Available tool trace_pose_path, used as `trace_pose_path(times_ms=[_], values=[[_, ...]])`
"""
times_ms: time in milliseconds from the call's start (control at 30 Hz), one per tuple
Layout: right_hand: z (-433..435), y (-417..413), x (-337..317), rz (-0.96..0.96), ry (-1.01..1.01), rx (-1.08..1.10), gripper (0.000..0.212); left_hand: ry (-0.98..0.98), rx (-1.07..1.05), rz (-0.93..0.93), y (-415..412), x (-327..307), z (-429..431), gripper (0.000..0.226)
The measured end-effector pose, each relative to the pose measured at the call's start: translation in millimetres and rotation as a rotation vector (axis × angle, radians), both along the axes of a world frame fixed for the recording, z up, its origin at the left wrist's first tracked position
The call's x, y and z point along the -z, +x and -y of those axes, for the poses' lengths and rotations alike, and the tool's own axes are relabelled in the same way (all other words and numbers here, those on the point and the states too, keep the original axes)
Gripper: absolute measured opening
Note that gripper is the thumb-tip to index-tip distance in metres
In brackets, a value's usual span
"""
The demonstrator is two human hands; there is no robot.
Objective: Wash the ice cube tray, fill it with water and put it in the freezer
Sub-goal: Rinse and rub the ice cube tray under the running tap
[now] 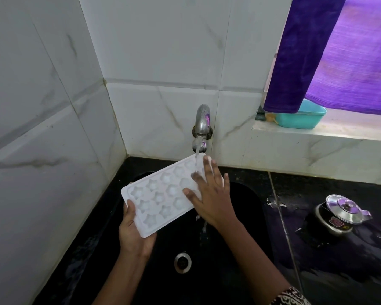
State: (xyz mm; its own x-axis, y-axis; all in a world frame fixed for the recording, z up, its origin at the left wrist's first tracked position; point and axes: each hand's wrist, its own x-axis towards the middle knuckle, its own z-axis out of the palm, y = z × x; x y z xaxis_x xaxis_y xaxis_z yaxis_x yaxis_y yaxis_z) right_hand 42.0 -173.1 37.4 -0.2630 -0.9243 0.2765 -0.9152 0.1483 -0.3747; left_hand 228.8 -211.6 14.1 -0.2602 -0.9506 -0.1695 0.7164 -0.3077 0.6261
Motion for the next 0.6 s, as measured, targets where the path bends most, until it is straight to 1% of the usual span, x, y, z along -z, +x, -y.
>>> trace_pose_path(times_ms=[67,133,200,300,400,467,533,600], values=[[-2,-2,2,0.085,0.028,-0.058,0.069,-0.001,-0.014,0.006,2,-1,3,0.062],[-7,-14,0,0.184,-0.021,-0.057,0.063,-0.014,-0.027,0.01,6,-2,5,0.062],[-13,-24,-4,0.205,-0.088,-0.007,0.06,-0.022,-0.039,-0.005,8,-3,7,0.062],[-19,-26,-6,0.168,-0.134,0.033,0.05,-0.023,-0.062,-0.01,8,-4,9,0.061],[-19,-19,-4,0.129,-0.145,-0.002,0.047,-0.032,-0.07,-0.006,4,-7,10,0.062],[-15,-14,-4,0.101,-0.12,-0.032,0.044,-0.032,-0.07,-0.002,2,-9,11,0.062],[-8,-9,-5,0.042,-0.081,-0.006,0.039,-0.034,-0.069,0.0,-1,-11,11,0.062],[-3,-5,-6,-0.001,-0.052,0.012,0.042,-0.034,-0.076,-0.001,-2,-12,12,0.062]])
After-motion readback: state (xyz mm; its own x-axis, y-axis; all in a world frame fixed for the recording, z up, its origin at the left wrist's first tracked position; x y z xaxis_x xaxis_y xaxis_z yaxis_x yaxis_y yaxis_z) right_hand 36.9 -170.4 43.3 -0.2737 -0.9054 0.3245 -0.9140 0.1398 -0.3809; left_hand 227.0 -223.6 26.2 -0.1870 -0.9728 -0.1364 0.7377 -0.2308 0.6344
